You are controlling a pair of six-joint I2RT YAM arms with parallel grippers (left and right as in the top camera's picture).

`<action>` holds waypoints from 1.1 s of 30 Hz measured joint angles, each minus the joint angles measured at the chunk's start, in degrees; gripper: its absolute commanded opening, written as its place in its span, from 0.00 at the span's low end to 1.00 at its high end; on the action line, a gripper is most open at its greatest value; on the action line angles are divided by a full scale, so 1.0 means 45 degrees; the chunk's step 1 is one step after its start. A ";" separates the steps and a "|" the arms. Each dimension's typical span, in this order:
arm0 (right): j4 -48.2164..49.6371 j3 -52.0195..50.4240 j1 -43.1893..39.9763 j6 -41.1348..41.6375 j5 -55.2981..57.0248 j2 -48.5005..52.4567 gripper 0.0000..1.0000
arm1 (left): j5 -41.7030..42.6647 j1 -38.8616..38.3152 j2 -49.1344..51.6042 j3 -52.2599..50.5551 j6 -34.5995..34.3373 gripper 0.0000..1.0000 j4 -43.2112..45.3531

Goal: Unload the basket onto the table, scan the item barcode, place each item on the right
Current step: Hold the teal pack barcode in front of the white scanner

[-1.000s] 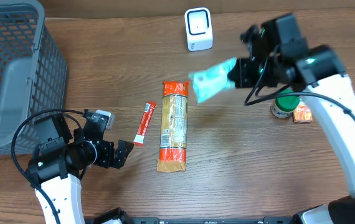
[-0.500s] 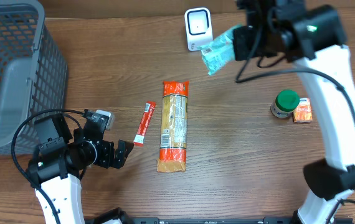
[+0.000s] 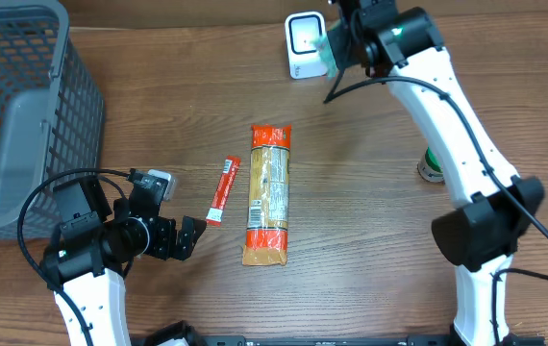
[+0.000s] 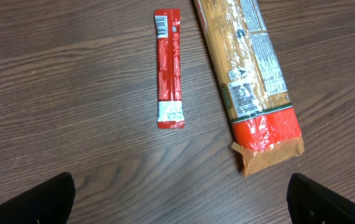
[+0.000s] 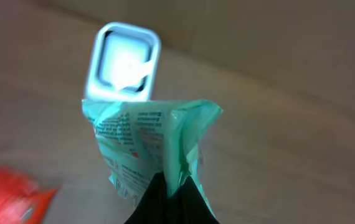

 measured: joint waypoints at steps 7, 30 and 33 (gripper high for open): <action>0.3755 0.0000 0.0578 -0.1734 0.2909 0.1360 0.04 | 0.0000 0.0000 0.0000 0.0000 0.0000 1.00 -0.0005; 1.1424 -0.0005 0.1103 -0.8480 0.6324 0.5309 0.04 | 0.0000 0.0000 0.0000 0.0000 0.0000 0.99 -0.0005; 1.1463 -0.0005 0.1273 -0.8806 0.6407 0.5323 0.04 | -0.0005 0.0000 0.0000 0.0000 0.0000 1.00 -0.0005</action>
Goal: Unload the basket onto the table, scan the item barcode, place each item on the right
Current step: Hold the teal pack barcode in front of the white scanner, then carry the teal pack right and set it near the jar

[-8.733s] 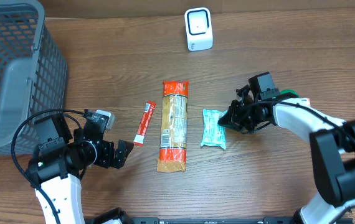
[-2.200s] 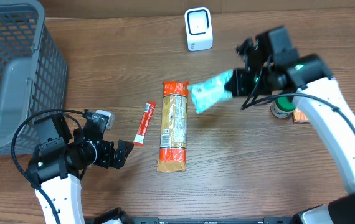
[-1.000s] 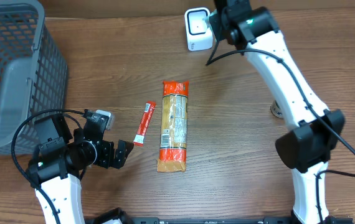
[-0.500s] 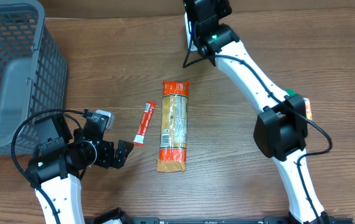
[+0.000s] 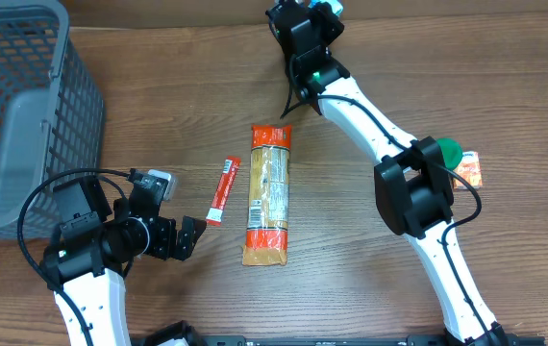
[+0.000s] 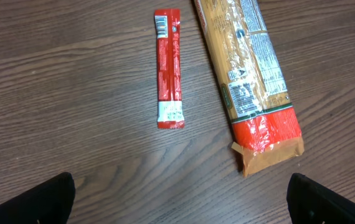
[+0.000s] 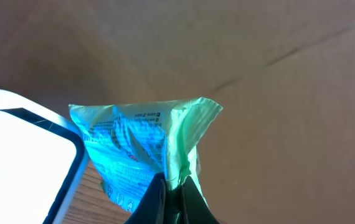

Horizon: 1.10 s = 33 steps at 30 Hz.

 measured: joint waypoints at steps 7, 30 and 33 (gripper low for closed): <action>-0.0015 -0.0029 0.0597 -0.0413 0.0384 0.0000 0.04 | 0.0000 0.0000 0.0000 0.0000 0.0000 1.00 0.0000; -0.1588 -0.1035 0.0903 -0.0034 0.0894 -0.1078 0.04 | 0.0005 0.0000 0.0000 0.0000 0.0000 1.00 0.0000; -0.3910 -0.1132 0.0933 0.1200 0.0767 -0.2351 0.04 | 0.0005 0.0000 0.0000 0.0000 0.0000 0.99 0.0005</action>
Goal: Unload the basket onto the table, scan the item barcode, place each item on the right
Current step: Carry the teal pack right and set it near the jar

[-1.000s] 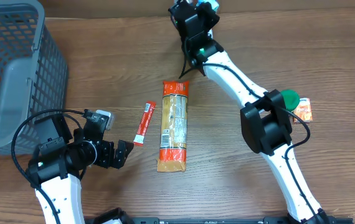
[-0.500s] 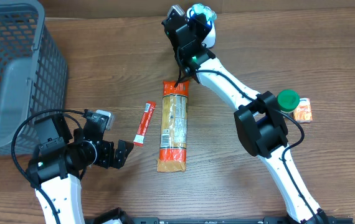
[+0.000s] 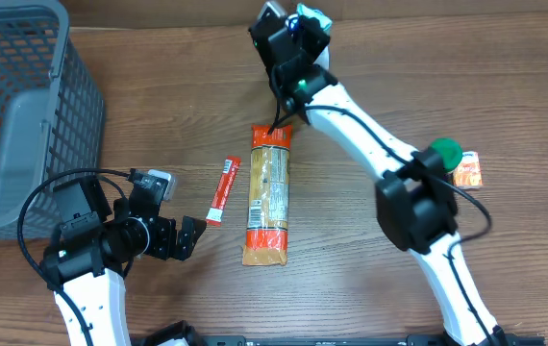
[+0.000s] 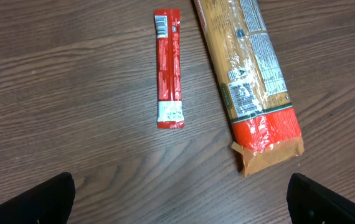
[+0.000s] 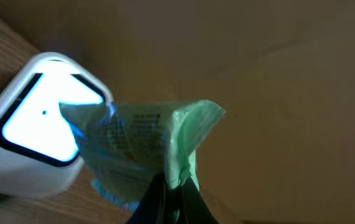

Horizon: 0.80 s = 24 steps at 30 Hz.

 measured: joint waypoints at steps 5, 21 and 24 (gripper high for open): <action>-0.5717 0.0019 -0.0068 0.2939 -0.1729 -0.2832 0.04 | -0.0005 0.0000 0.0000 0.0000 0.0000 1.00 -0.0005; -1.5052 -0.3254 -0.2472 0.7150 -1.0899 -0.4095 0.04 | -0.0005 0.0000 0.0000 0.0000 0.0000 1.00 0.0000; -1.4479 -0.4376 -0.2492 0.7237 -1.0826 -0.4017 0.04 | -0.0005 0.0000 0.0000 0.0000 0.0000 1.00 -0.0005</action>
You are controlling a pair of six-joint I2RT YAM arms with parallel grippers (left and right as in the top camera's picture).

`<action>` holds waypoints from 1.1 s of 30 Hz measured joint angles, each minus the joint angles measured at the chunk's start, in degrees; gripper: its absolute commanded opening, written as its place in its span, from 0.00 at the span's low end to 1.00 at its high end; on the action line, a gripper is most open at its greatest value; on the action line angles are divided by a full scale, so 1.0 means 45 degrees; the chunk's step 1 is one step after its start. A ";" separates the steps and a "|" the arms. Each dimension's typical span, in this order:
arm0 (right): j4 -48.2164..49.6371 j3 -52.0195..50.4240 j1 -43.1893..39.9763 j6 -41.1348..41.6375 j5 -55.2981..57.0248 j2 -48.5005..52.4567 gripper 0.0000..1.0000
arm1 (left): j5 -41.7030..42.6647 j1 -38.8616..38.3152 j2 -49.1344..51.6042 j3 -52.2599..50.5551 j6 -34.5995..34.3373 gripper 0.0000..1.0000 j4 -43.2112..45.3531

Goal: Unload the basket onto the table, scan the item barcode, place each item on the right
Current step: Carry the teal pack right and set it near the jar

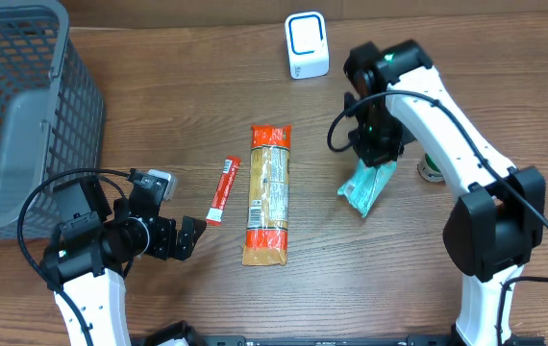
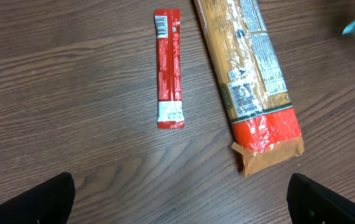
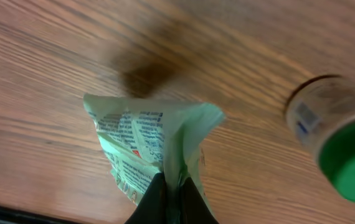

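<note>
My right gripper [image 3: 171, 190] is shut on a light green packet [image 3: 146, 146], pinching its edge. In the overhead view that green packet [image 1: 365, 187] hangs low over the table at centre right, below the right gripper [image 1: 378, 154]. The white barcode scanner [image 1: 306, 45] stands at the back edge, well up and left of the packet. My left gripper [image 2: 180, 205] stands open near the front left, nothing between its fingers.
A long pasta pack [image 1: 267, 192] and a thin red stick sachet [image 1: 222, 190] lie mid-table. A green-capped bottle [image 3: 339, 149] lies just right of the packet. A grey basket [image 1: 19, 106] fills the far left.
My right gripper has gone from in front of the scanner at the back edge to centre right, low over the table beside the bottle, still holding the green packet. Left arm unchanged.
My right gripper held the green packet just right of the scanner. Then it was over the scanner, the packet against its lit face, and stayed there at the following moment. Now the packet is away from the scanner, down near the table. The left gripper stayed open throughout.
</note>
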 measured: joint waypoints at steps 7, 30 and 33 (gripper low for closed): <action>0.0772 -0.1214 0.0024 0.0024 0.1846 0.0039 0.27 | 0.0000 0.0000 0.0000 0.0000 0.0000 0.99 0.0005; 0.3954 -0.1982 0.0024 0.3997 -0.2701 0.0039 0.04 | 0.0005 0.0000 0.0000 0.0000 0.0000 1.00 0.0000; 0.4537 -0.2681 0.0024 0.4634 -0.2846 0.0039 0.04 | 0.0000 0.0000 0.0000 0.0000 0.0000 1.00 0.0000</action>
